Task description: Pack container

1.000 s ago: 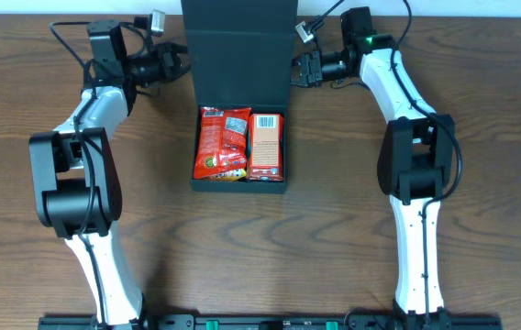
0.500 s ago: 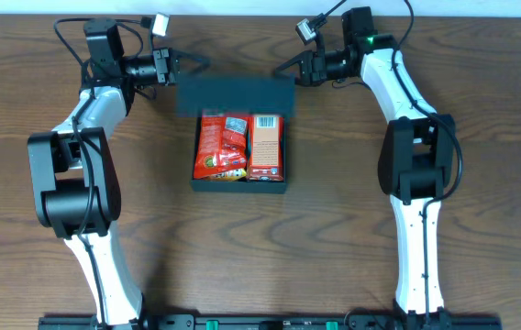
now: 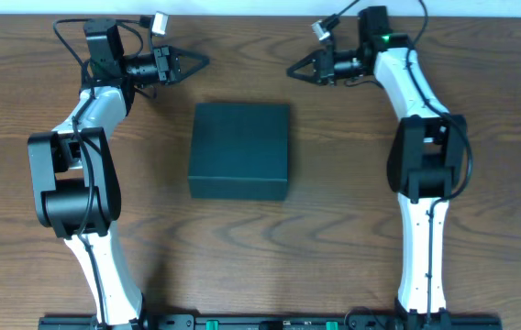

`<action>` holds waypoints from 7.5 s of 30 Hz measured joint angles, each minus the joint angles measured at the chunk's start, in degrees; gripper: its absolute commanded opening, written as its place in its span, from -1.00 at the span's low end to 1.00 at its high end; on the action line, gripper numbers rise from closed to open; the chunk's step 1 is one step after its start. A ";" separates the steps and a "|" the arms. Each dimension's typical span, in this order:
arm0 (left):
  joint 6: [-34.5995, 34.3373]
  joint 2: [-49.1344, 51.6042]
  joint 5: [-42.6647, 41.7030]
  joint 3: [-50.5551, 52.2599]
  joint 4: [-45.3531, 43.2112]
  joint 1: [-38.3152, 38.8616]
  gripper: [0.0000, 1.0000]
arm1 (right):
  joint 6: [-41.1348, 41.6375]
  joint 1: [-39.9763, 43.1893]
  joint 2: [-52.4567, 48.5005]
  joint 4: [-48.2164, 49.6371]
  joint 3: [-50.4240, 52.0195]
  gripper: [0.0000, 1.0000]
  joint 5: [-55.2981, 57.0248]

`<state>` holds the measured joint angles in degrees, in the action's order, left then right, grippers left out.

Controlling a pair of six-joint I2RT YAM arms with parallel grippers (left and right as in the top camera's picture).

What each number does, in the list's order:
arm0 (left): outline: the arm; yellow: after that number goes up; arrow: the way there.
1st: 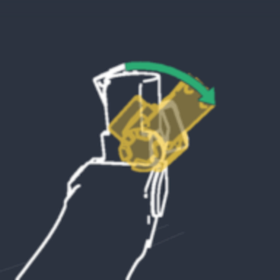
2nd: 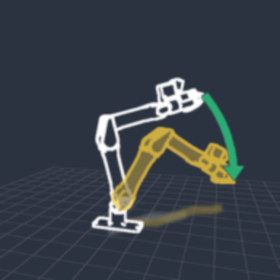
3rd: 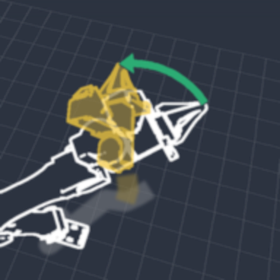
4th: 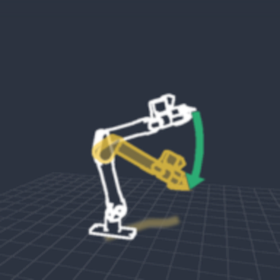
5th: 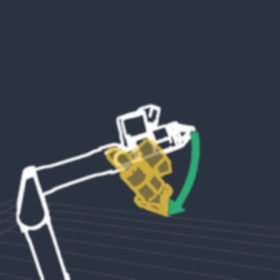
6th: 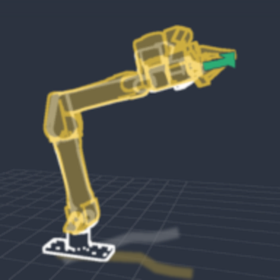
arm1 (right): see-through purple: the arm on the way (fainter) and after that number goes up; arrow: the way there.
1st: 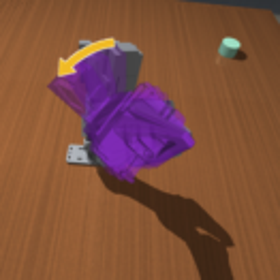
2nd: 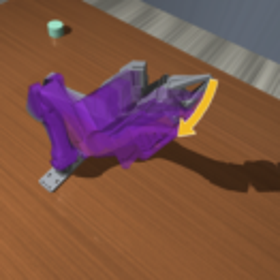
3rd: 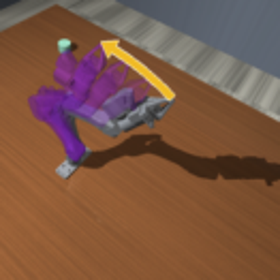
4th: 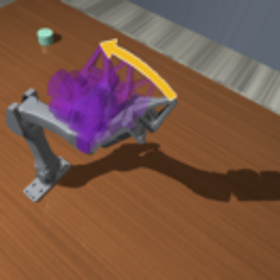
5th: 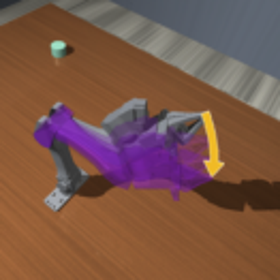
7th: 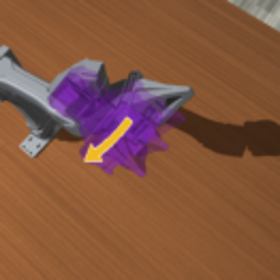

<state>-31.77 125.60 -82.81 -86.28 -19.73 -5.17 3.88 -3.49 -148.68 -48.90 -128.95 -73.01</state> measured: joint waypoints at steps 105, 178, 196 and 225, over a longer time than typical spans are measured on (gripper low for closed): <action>60.57 -13.16 46.34 1.25 68.59 20.61 -0.88 | 15.91 -41.44 60.67 30.49 80.37 -0.97 65.88; 34.47 -49.29 51.54 -6.95 75.34 13.25 0.90 | 15.98 -32.46 110.07 4.98 81.46 0.99 91.89; 33.44 -49.29 53.70 -6.95 77.26 13.25 0.90 | 15.98 -32.46 110.07 2.43 81.48 0.98 91.89; 29.49 -102.33 85.26 42.16 63.36 0.81 0.90 | 15.98 -32.41 110.09 2.43 81.72 0.99 91.84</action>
<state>-2.28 23.27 2.46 -44.12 43.64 -4.36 19.86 -35.90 -38.59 -46.48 -47.22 18.83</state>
